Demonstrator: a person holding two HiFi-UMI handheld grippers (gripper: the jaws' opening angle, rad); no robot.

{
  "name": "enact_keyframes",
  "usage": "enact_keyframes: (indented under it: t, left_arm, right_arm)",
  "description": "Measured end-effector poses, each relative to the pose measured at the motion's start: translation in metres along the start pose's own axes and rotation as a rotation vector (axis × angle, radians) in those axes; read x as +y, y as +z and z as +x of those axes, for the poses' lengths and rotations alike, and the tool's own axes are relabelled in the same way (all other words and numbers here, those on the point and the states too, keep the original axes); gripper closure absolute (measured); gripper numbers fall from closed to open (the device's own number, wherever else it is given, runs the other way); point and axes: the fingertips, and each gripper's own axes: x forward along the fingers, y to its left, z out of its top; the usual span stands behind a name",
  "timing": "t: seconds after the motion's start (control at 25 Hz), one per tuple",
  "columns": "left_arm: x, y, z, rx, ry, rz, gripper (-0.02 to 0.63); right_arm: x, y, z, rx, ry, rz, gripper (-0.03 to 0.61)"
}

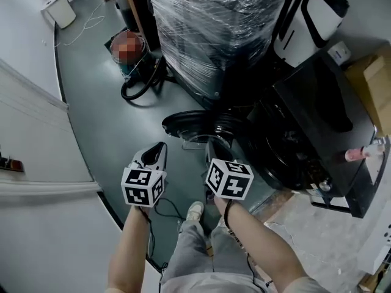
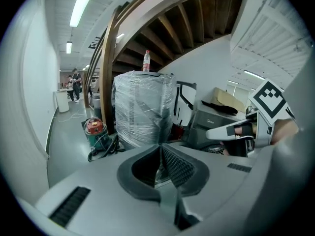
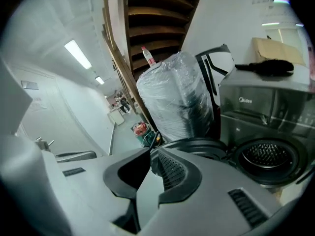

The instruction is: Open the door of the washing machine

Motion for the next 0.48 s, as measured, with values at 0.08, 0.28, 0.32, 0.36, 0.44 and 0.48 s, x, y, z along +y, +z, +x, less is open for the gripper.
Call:
enact_keyframes:
  t: [0.08,0.28,0.32,0.36,0.44,0.48]
  left_arm:
    - [-0.018,0.019,-0.006,-0.02,-0.025,0.022,0.583]
    - [-0.068,0.061,-0.017,-0.066,-0.093,0.069,0.583]
    - [-0.078,0.067,-0.02,-0.071,-0.106,0.074,0.583]
    - [-0.089,0.073,-0.023,-0.077,-0.119,0.078,0.583]
    - [-0.11,0.086,-0.028,-0.096,-0.15,0.083,0.583]
    - [-0.121,0.094,-0.03,-0.108,-0.168,0.089,0.583]
  right_arm:
    - [-0.005,0.014,-0.025,-0.022,0.002,-0.018,0.502]
    - [-0.018,0.045,-0.087,-0.074,0.005,-0.047,0.503]
    - [-0.021,0.05,-0.1,-0.085,0.003,-0.068,0.503]
    - [-0.024,0.055,-0.112,-0.093,0.003,-0.085,0.503]
    - [-0.029,0.068,-0.135,-0.116,0.0,-0.115,0.503]
    - [-0.032,0.076,-0.147,-0.134,-0.004,-0.132,0.503]
